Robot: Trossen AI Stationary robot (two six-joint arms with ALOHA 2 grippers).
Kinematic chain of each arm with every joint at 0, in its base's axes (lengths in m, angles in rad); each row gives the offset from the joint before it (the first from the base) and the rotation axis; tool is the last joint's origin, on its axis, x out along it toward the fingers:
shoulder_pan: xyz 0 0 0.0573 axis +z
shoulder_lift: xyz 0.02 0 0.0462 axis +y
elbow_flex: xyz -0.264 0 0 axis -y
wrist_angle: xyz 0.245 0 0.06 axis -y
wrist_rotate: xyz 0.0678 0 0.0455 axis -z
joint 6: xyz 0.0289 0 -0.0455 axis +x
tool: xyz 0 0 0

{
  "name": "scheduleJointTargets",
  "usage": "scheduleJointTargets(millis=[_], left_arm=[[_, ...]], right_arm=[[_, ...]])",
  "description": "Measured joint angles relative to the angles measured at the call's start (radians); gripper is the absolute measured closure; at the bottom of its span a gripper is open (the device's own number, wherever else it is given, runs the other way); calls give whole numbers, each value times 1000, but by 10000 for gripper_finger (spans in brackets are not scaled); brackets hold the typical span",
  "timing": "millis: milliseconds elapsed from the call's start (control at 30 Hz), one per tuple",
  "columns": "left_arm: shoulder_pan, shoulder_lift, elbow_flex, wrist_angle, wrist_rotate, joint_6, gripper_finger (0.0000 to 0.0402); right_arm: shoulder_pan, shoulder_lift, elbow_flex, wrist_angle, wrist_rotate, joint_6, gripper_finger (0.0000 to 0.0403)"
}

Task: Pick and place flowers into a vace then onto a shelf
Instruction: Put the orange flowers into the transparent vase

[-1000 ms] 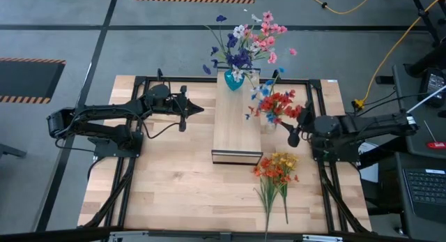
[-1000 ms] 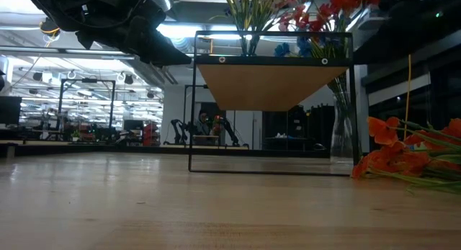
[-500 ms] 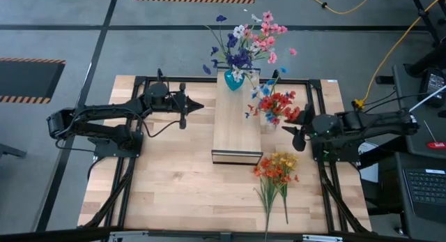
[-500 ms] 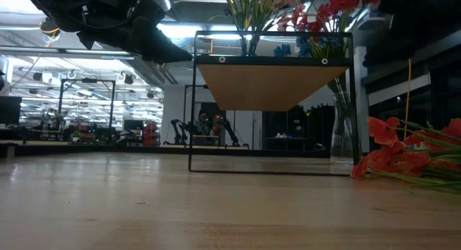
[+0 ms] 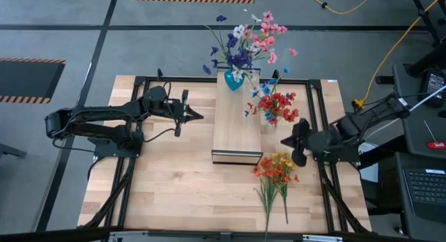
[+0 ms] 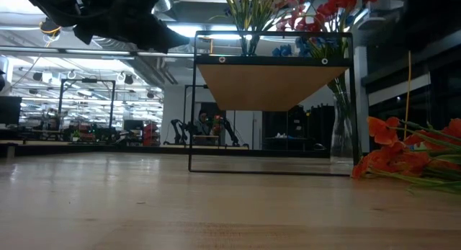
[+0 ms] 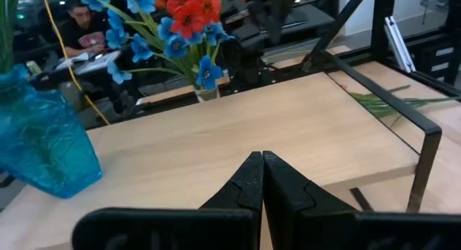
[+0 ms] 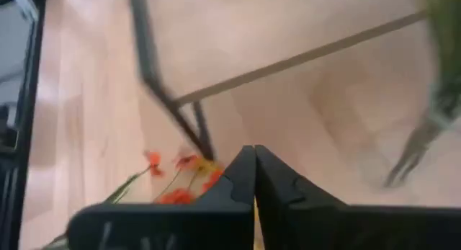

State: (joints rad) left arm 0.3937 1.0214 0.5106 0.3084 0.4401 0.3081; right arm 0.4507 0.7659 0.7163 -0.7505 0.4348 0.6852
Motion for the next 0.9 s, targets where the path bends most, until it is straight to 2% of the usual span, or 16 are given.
scheduleJointTargets(millis=[267,400,600,767,900], left_arm=[[-1,0,0,-4,-1,-10,400],[-1,0,0,-5,-1,-10,400],[-1,0,0,-19,-1,-9,400],[-1,1,0,-23,-1,-10,398],[-1,1,0,-23,-1,-10,399]], right_arm=[[243,249,128,-105,53,355,401],[324,381,248,-188,62,529,401],[403,600,460,-323,57,722,402],[425,749,593,-337,34,868,401],[425,860,685,-344,-34,935,401]])
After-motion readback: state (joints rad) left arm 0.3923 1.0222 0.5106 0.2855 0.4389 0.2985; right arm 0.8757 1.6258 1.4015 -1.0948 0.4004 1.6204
